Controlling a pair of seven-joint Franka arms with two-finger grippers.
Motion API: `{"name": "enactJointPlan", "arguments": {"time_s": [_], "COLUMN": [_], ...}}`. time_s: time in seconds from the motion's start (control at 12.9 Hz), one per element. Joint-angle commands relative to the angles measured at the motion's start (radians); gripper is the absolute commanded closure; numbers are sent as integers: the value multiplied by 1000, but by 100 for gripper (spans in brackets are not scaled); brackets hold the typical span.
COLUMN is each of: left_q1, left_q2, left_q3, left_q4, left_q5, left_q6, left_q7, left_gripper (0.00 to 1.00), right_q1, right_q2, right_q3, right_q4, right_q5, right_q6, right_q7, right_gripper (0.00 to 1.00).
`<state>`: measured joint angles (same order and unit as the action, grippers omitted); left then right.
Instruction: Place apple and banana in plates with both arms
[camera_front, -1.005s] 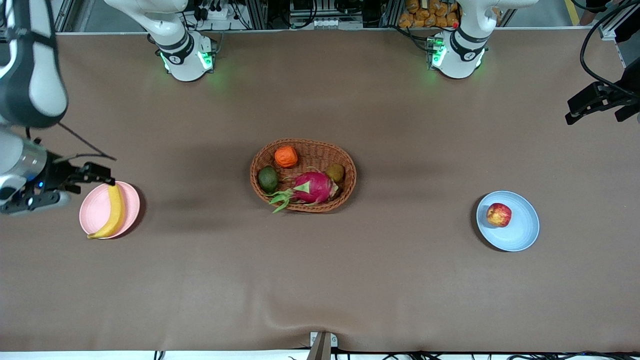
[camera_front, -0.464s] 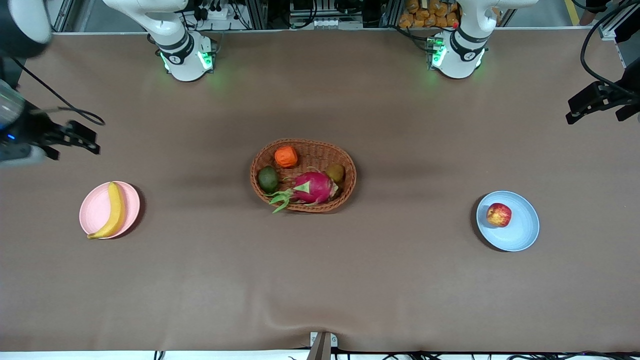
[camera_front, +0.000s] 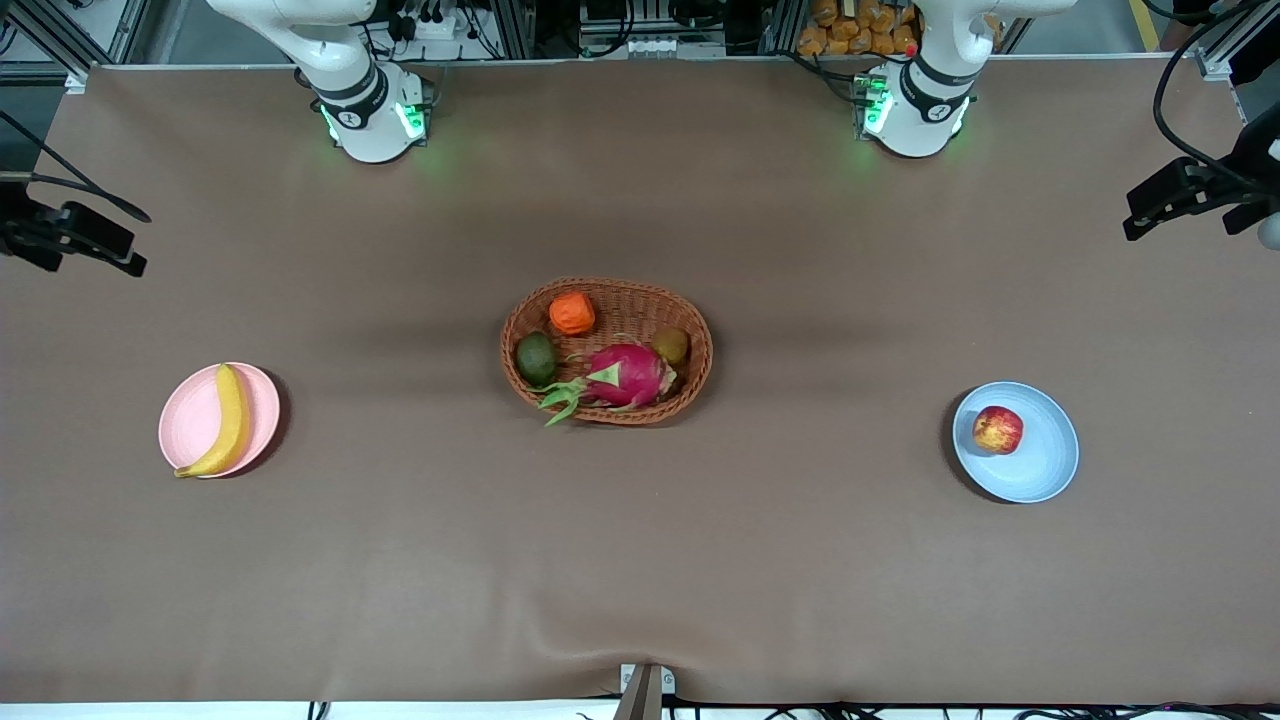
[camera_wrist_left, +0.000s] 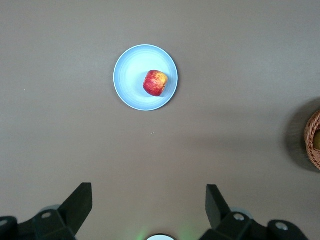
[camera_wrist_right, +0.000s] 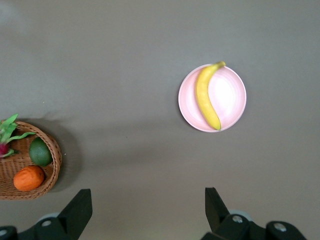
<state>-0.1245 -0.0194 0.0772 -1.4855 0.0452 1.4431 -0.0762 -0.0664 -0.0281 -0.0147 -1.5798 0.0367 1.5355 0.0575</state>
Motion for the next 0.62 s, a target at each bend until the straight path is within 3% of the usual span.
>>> {"name": "enactJointPlan", "arguments": {"time_s": [0.0, 0.54], "left_q1": [-1, 6], "left_q2": [-2, -11], "left_q3": [-8, -42], "left_q4": [16, 17], "left_q5": [24, 21], "left_q6": [-20, -21], "left_q7": [-22, -17], "left_gripper": [0, 0], "right_q1": [6, 28], "right_q2": [4, 4], "right_q3": [-24, -21], "right_q4": [32, 32], "right_q5": [-6, -23], "right_q6": [-38, -57], "right_q7": [45, 36], "right_gripper": [0, 0]}}
